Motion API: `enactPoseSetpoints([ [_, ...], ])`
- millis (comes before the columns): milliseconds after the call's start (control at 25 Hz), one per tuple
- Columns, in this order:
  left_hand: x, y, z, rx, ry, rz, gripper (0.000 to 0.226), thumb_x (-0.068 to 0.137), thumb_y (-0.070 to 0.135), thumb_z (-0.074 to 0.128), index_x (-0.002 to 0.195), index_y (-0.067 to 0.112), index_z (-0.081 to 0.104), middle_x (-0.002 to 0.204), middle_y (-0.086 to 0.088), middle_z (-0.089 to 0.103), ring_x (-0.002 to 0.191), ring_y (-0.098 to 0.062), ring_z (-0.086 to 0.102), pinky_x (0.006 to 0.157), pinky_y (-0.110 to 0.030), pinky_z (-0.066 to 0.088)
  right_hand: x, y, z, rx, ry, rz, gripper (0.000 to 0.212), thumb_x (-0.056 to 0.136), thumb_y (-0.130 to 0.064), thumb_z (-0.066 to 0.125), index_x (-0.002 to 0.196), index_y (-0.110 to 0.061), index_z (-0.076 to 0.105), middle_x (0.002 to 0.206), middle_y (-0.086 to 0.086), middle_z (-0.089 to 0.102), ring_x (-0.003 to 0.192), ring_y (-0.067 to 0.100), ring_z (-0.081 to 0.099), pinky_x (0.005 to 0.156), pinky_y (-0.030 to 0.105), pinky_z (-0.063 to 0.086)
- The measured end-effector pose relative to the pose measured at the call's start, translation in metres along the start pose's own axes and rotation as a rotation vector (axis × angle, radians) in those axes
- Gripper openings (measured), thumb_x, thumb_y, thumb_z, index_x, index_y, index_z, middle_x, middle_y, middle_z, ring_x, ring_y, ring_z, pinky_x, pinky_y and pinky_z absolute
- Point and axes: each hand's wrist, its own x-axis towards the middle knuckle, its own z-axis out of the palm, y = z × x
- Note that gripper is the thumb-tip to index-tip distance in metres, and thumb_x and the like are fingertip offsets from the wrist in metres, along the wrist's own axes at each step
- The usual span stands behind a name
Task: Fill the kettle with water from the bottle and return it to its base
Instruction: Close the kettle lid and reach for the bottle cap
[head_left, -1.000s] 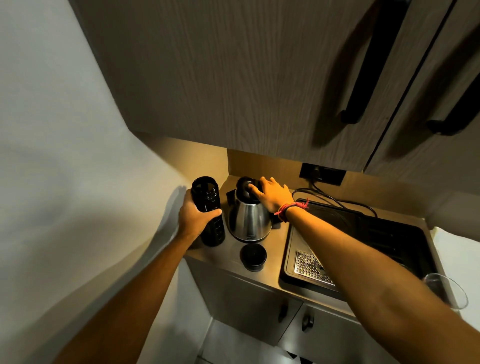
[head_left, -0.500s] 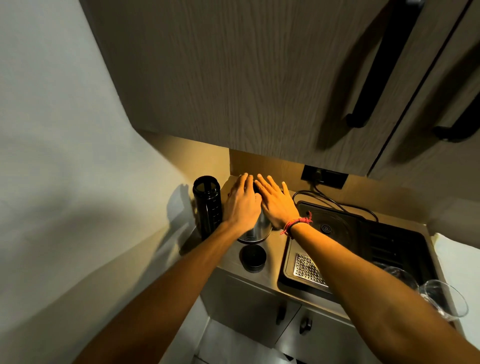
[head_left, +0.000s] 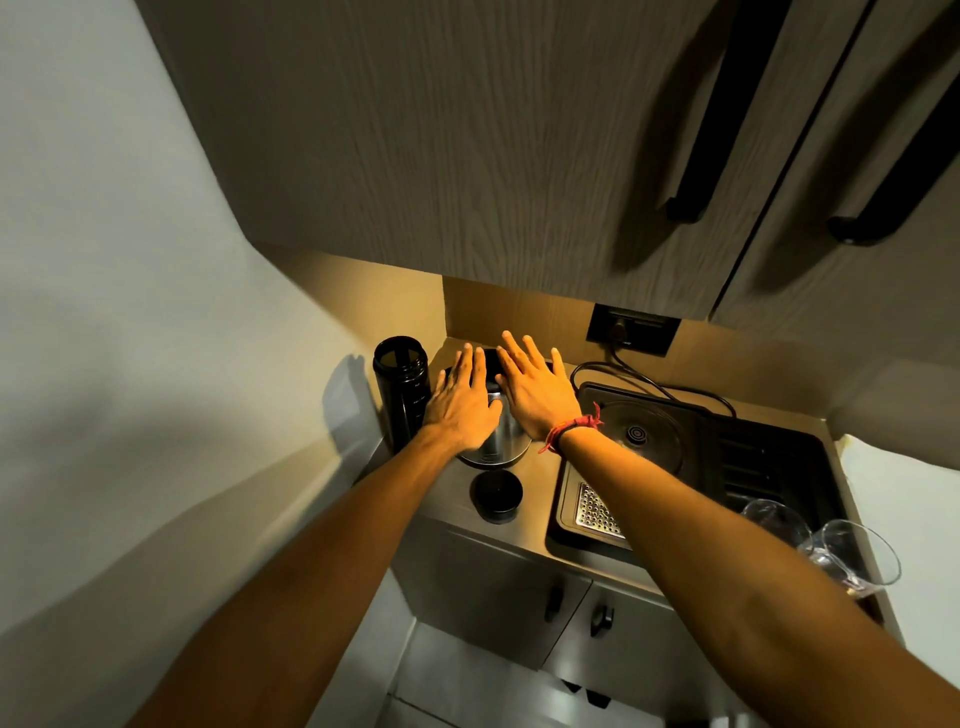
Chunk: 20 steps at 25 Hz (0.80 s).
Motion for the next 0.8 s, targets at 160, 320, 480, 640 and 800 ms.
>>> enactPoseSetpoints([
  [160, -0.048, -0.012, 0.015, -0.093, 0.169, 0.118, 0.081, 0.099, 0.034, 0.050, 0.157, 0.010, -0.001, 0.167, -0.010, -0.003, 0.152, -0.025, 0.009, 0.122, -0.041, 0.021, -0.048, -0.018, 0.024, -0.112, 0.283, -0.152, 0.044, 0.100, -0.040, 0.030, 0.128, -0.012, 0.049, 0.131, 0.013, 0.052, 0.111, 0.028, 0.052, 0.090, 0.042, 0.045],
  [320, -0.094, -0.031, 0.036, -0.023, 0.200, 0.228, 0.073, 0.099, 0.029, 0.049, 0.157, 0.007, 0.010, 0.165, -0.011, 0.014, 0.151, -0.022, 0.020, 0.121, -0.036, 0.026, -0.083, -0.038, 0.060, -0.086, -0.067, -0.262, 0.048, 0.094, -0.054, 0.037, 0.120, -0.016, 0.052, 0.116, 0.009, 0.050, 0.095, 0.027, 0.053, 0.076, 0.041, 0.049],
  [480, -0.123, -0.056, 0.041, -0.048, 0.231, 0.170, 0.062, 0.099, 0.026, 0.048, 0.154, 0.007, 0.026, 0.158, -0.012, 0.034, 0.145, -0.023, 0.033, 0.117, -0.037, 0.034, -0.098, -0.054, 0.080, -0.089, -0.234, -0.147, 0.056, 0.088, -0.046, 0.055, 0.137, -0.023, 0.041, 0.133, 0.013, 0.038, 0.112, 0.033, 0.049, 0.085, 0.043, 0.054],
  [640, -0.135, -0.084, 0.023, 0.081, 0.372, 0.073, 0.057, 0.096, 0.034, 0.053, 0.144, 0.005, 0.042, 0.136, -0.014, 0.054, 0.123, -0.026, 0.054, 0.099, -0.039, 0.048, -0.083, -0.065, 0.041, 0.109, 0.065, -0.165, 0.066, 0.079, -0.055, 0.058, 0.133, -0.021, 0.042, 0.122, 0.008, 0.041, 0.105, 0.022, 0.047, 0.078, 0.031, 0.054],
  [800, -0.133, -0.098, -0.004, 0.013, 0.442, -0.088, 0.063, 0.089, 0.055, 0.054, 0.131, 0.009, 0.045, 0.120, -0.011, 0.056, 0.108, -0.024, 0.056, 0.087, -0.039, 0.052, -0.039, -0.091, -0.030, 0.379, 0.384, -0.090, 0.066, 0.077, -0.056, 0.059, 0.132, -0.025, 0.040, 0.120, 0.006, 0.044, 0.111, 0.022, 0.044, 0.089, 0.028, 0.048],
])
